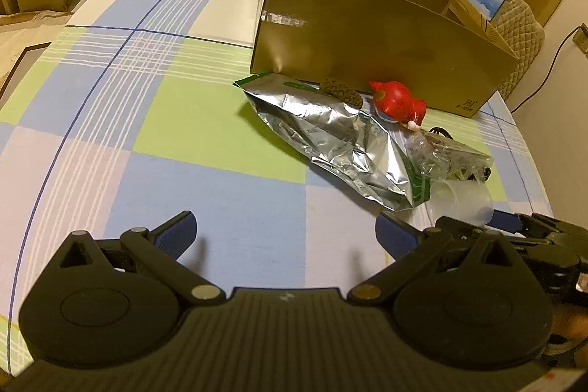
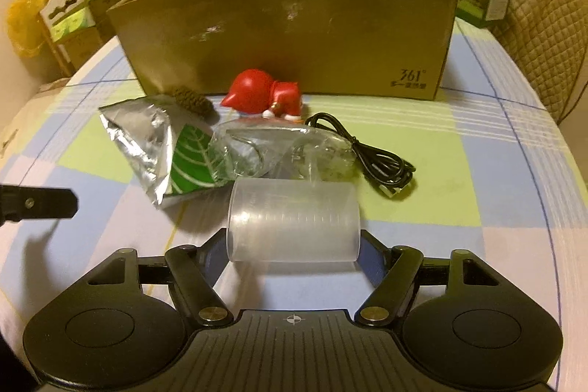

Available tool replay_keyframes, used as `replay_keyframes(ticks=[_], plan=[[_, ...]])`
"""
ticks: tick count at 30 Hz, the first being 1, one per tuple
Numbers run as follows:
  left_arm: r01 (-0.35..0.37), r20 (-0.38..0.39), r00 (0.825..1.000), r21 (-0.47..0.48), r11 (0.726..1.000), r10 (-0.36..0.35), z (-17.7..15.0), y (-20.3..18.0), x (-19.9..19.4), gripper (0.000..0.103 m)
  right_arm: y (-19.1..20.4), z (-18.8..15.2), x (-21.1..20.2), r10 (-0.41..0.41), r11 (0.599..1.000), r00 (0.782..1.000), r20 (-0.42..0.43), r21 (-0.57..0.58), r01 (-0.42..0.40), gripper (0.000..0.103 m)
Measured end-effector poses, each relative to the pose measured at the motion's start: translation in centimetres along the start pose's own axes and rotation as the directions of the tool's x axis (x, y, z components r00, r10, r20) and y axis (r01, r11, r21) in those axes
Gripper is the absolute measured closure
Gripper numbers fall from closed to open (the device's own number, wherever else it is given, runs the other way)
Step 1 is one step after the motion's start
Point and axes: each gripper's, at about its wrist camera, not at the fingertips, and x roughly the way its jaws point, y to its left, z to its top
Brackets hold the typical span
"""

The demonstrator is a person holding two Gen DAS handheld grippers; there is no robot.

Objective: Organize objects
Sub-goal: 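Grasp the clear plastic cup with the right tool while the left tool approaches the foil bag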

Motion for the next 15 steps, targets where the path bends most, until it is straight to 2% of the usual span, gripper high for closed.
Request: replay_keyframes(ticks=[5,8,12,15], plan=[[0.002,0.005,1.000,-0.004,1.000,-0.002,0.0,0.2,-0.3,0.001,0.3,0.7,0.5,-0.056,0.998,0.998,-0.003,0.030,0.056,0.034],[-0.001,0.009,1.000,-0.012,1.000,0.001,0.1,0.6,-0.5,0.001,0.8,1.1,0.7,-0.053,0.998,0.999,0.002,0.037,0.053,0.034],[-0.004,0.015,1.000,-0.022,1.000,0.005,0.4,0.9,-0.7,0.001,2.0,0.9,0.3,0.058,0.998,0.998,0.010,-0.016,-0.058,0.034],[-0.005,0.017,1.000,-0.028,1.000,0.006,0.6,1.1,-0.7,0.001,3.5,0.4,0.0,0.148,0.986,0.989,-0.007,-0.078,-0.148,0.034]])
